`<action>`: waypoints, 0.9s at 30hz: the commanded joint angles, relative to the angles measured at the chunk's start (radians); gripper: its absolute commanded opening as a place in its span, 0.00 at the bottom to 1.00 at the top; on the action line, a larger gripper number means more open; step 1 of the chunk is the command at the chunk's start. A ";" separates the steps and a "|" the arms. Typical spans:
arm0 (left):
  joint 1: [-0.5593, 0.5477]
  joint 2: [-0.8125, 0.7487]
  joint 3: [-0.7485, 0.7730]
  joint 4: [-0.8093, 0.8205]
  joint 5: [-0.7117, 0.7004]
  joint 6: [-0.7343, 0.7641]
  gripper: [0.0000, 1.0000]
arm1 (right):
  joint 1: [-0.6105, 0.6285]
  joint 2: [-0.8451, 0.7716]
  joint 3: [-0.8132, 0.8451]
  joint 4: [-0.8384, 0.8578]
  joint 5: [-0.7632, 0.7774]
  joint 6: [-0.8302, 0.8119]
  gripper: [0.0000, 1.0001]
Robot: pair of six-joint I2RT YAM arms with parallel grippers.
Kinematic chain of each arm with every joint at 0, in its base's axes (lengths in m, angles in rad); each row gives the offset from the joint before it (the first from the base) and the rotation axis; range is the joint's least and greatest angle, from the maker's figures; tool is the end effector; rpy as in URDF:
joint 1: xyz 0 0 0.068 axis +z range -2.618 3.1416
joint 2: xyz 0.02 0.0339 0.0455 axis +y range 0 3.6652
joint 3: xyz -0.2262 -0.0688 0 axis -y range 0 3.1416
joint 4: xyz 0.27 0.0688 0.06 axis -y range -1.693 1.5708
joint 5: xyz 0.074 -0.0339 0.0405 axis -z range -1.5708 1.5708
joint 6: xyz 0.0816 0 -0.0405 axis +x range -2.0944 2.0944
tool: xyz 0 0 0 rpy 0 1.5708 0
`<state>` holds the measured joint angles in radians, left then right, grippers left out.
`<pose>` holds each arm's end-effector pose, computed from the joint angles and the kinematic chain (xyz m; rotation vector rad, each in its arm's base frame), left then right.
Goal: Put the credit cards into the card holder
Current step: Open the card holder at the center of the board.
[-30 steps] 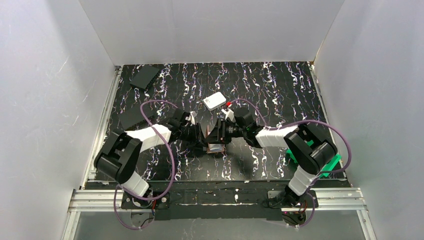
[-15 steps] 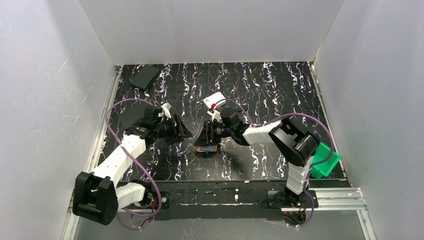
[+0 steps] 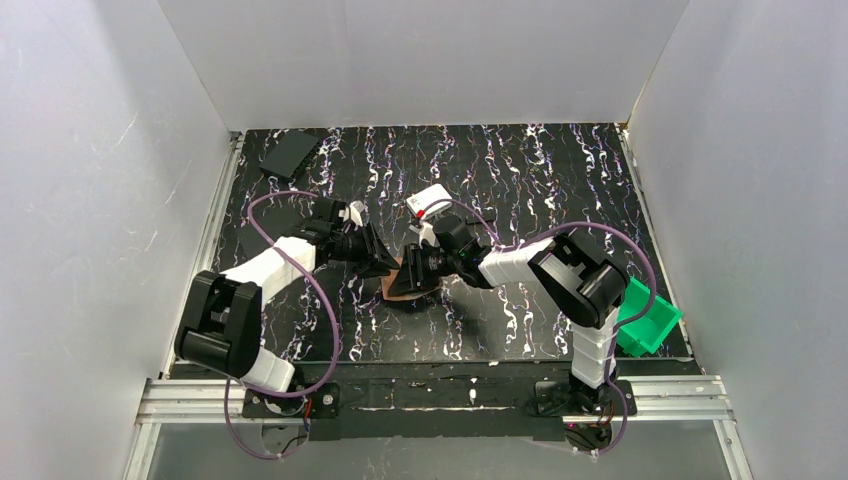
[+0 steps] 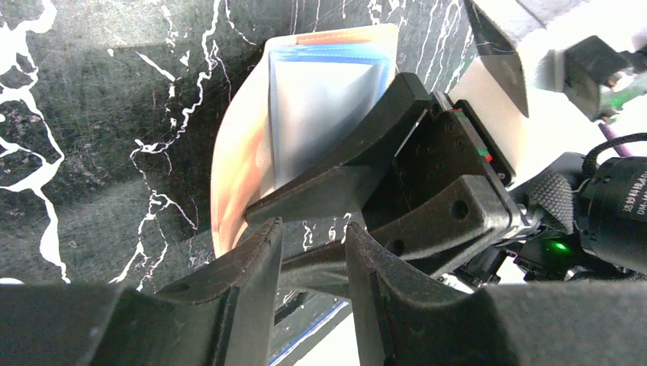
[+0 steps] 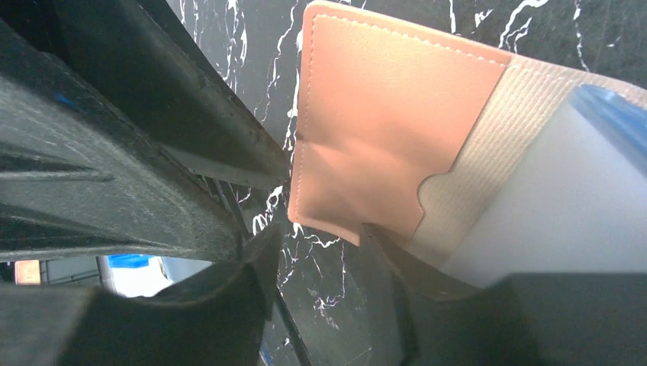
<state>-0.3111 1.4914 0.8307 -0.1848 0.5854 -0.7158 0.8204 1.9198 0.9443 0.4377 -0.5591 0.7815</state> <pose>0.3158 -0.1489 0.1144 -0.2271 2.5594 -1.1459 0.2557 0.3377 0.0628 -0.4361 2.3824 1.4524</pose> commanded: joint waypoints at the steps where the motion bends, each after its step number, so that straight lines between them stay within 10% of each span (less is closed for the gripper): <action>1: -0.006 -0.012 0.026 0.027 0.020 0.005 0.34 | 0.000 -0.032 0.003 -0.010 0.007 -0.027 0.54; 27: -0.071 0.143 0.070 0.031 0.025 0.052 0.24 | -0.098 -0.207 0.037 -0.337 0.080 -0.247 0.66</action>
<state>-0.3382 1.7039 0.8467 -0.1387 0.5922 -0.6704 0.7223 1.6802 0.9447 0.1463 -0.5121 0.6052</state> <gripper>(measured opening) 0.239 0.654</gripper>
